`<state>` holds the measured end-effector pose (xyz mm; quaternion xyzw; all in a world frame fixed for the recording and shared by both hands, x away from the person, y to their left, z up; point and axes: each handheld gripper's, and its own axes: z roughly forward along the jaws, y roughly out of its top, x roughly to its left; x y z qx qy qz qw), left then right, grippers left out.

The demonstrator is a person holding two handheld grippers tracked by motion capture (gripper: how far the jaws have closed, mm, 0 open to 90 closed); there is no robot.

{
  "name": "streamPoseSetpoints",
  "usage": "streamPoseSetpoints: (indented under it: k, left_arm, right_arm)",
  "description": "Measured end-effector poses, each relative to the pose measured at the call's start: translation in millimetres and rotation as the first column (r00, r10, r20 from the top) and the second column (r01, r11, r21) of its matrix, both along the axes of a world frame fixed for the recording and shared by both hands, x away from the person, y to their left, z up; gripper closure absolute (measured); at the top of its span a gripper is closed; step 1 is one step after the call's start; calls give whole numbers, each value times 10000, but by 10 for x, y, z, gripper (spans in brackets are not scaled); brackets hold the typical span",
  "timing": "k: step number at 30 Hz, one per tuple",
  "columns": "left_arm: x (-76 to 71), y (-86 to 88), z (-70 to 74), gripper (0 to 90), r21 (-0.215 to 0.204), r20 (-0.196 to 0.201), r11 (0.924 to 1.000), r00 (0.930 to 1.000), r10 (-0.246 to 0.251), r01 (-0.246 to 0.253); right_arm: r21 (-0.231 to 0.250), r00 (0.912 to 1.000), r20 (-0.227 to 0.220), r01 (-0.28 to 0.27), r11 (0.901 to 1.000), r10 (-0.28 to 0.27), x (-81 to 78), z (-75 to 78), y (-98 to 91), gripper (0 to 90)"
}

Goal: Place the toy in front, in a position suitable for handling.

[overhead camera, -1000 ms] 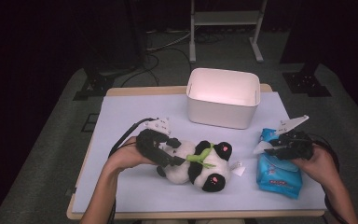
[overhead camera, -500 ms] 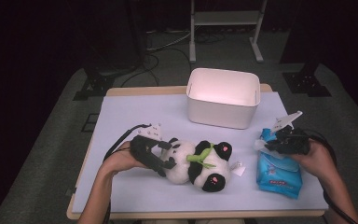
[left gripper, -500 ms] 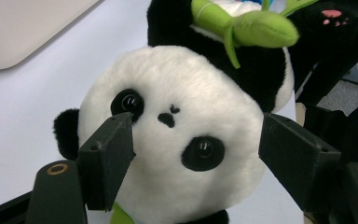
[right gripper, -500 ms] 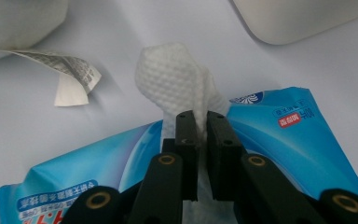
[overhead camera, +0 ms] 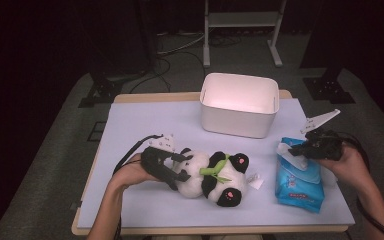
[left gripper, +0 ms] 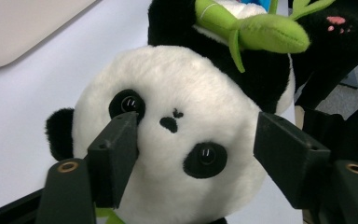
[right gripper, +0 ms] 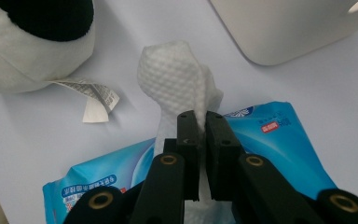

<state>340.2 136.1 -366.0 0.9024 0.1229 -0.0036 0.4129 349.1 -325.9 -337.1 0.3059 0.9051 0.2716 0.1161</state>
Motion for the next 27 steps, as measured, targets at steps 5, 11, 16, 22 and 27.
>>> streamPoseSetpoints:
  k: [5, 11, 16, 22, 27]
  left_arm:
    - [-38, -11, -2, 280, 46, 18, 10000, 10000, 3, -3]
    - [-63, 4, -3, 280, -35, -56, 10000, 10000, -31, 31]
    - [-73, 4, -7, 276, -53, -88, 10000, 10000, -4, 3]
    - [-84, 1, -9, 272, -38, -68, 10000, 10000, 8, -9]
    - [-85, 2, -13, 269, -45, -64, 10000, 10000, 22, -22]
  right_arm:
    - [-98, 10000, -61, -20, 10000, 20, 12, 44, 28, 843]
    - [10, 9999, 64, -157, 9999, 157, -1, 117, 64, 845]
    - [126, 9994, 149, -326, 9994, 324, -10, 207, 121, 849]
    - [724, 9948, 499, -923, 9931, 889, -51, 403, 295, 850]
    - [1035, 9819, 589, -1852, 9772, 1798, -80, 556, 624, 849]
